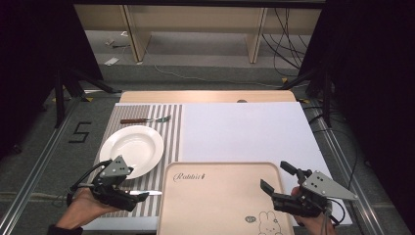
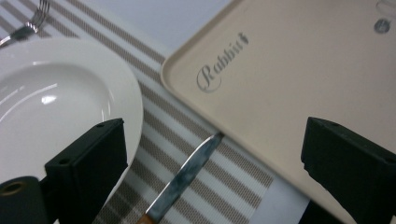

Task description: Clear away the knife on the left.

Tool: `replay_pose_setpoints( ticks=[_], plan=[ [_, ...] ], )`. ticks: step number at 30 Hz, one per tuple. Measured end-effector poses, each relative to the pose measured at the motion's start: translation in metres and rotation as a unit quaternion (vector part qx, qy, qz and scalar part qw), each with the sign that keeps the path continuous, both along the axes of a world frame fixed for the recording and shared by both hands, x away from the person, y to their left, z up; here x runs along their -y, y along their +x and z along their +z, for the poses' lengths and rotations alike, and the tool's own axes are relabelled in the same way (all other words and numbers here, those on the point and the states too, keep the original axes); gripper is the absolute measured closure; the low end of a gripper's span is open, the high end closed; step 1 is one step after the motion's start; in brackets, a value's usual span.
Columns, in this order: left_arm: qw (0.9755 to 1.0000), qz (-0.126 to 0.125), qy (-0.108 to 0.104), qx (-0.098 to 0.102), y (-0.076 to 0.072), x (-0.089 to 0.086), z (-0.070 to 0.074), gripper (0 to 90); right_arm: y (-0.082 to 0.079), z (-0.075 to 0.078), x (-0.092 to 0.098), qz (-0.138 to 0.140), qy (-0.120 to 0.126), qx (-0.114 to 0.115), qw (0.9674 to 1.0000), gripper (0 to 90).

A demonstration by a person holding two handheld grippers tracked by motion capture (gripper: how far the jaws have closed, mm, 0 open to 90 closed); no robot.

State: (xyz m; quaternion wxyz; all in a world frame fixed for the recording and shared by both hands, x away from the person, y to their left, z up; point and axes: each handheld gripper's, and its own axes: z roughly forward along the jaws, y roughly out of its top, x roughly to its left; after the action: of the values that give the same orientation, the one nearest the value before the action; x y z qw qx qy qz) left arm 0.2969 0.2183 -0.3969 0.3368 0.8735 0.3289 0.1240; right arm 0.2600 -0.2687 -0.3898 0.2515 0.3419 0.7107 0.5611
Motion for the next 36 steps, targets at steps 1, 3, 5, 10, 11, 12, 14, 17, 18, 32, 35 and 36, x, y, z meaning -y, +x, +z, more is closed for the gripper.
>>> replay_pose_setpoints(
  ticks=[1, 3, 5, 10, 11, 12, 14, 17, 18, 32, 35, 36],
  plan=[
    [1.0000, 0.004, 0.007, 0.000, 0.000, -0.003, -0.001, 6.8, 0.000, 0.000, 0.000, 0.000, 0.000, 0.000, 1.0000, 16.3],
    [0.9998, 0.008, 0.016, -0.003, 0.001, -0.008, -0.002, 7.0, 0.000, 0.000, 0.000, 0.000, 0.001, -0.001, 1.0000, 16.3],
    [0.9993, 0.012, 0.035, -0.007, 0.002, -0.010, -0.003, 7.3, 0.001, -0.001, 0.000, 0.000, 0.000, -0.002, 1.0000, 16.3],
    [0.9970, 0.011, 0.073, -0.024, 0.005, -0.017, -0.008, 7.8, 0.001, -0.001, -0.001, 0.001, -0.001, -0.001, 1.0000, 16.3],
    [0.9964, 0.013, 0.079, -0.029, 0.005, -0.019, -0.010, 7.8, 0.001, -0.001, -0.001, 0.001, -0.001, -0.001, 1.0000, 16.3],
    [0.9956, 0.014, 0.086, -0.034, 0.006, -0.021, -0.012, 7.8, 0.001, 0.000, 0.000, 0.001, 0.000, -0.002, 1.0000, 16.3],
    [0.9947, 0.016, 0.093, -0.041, 0.006, -0.024, -0.014, 7.8, 0.001, -0.001, 0.000, 0.001, 0.000, -0.002, 1.0000, 16.3],
    [0.9935, 0.020, 0.099, -0.053, 0.007, -0.029, -0.016, 8.5, 0.001, 0.000, -0.001, 0.001, 0.000, -0.002, 1.0000, 16.3],
    [0.9930, 0.020, 0.101, -0.058, 0.008, -0.031, -0.017, 8.9, 0.001, -0.001, -0.001, 0.002, 0.000, -0.001, 1.0000, 16.3],
    [0.9854, 0.035, 0.141, -0.090, 0.017, -0.047, -0.039, 10.6, 0.001, -0.001, -0.001, 0.002, -0.002, -0.003, 1.0000, 16.3],
    [0.9850, 0.041, 0.138, -0.095, 0.019, -0.050, -0.042, 12.2, 0.001, -0.001, -0.001, 0.002, -0.002, -0.003, 1.0000, 16.3],
    [0.9848, 0.042, 0.138, -0.097, 0.020, -0.052, -0.043, 12.6, 0.001, -0.001, -0.001, 0.002, -0.003, -0.004, 1.0000, 16.4]
  ],
)
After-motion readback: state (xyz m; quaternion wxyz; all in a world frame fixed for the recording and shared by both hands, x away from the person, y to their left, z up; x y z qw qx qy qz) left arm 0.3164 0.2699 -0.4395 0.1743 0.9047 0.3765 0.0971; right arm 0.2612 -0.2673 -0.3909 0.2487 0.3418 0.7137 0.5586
